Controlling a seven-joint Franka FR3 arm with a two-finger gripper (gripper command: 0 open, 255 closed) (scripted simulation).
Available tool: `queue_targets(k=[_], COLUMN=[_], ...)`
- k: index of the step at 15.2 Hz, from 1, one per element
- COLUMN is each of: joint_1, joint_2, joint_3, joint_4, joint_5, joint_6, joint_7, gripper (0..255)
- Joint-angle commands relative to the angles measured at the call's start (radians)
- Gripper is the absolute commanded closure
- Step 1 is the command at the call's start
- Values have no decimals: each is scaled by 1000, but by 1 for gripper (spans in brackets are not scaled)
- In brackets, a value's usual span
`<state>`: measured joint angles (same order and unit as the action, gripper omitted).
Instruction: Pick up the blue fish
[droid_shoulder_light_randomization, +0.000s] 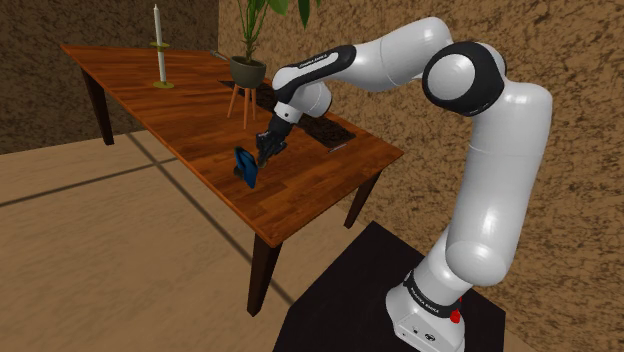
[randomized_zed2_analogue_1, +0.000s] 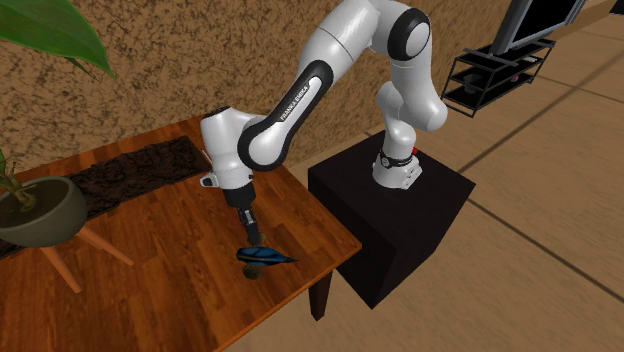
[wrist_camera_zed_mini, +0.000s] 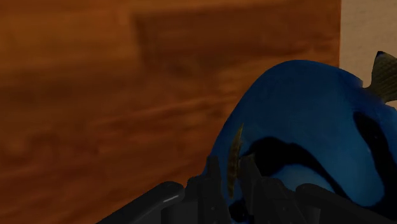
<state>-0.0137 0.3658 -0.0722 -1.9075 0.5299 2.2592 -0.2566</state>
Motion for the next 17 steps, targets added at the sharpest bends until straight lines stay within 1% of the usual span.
queue_targets(k=[1,7,17], joint_1=[0,0,4], joint_2=[0,-1,-72], joint_3=[0,0,-13], joint_4=[0,-1,36], joint_5=[0,0,-41], joint_6=[1,0,-98], joint_7=[0,1,57], gripper=[255,255,255])
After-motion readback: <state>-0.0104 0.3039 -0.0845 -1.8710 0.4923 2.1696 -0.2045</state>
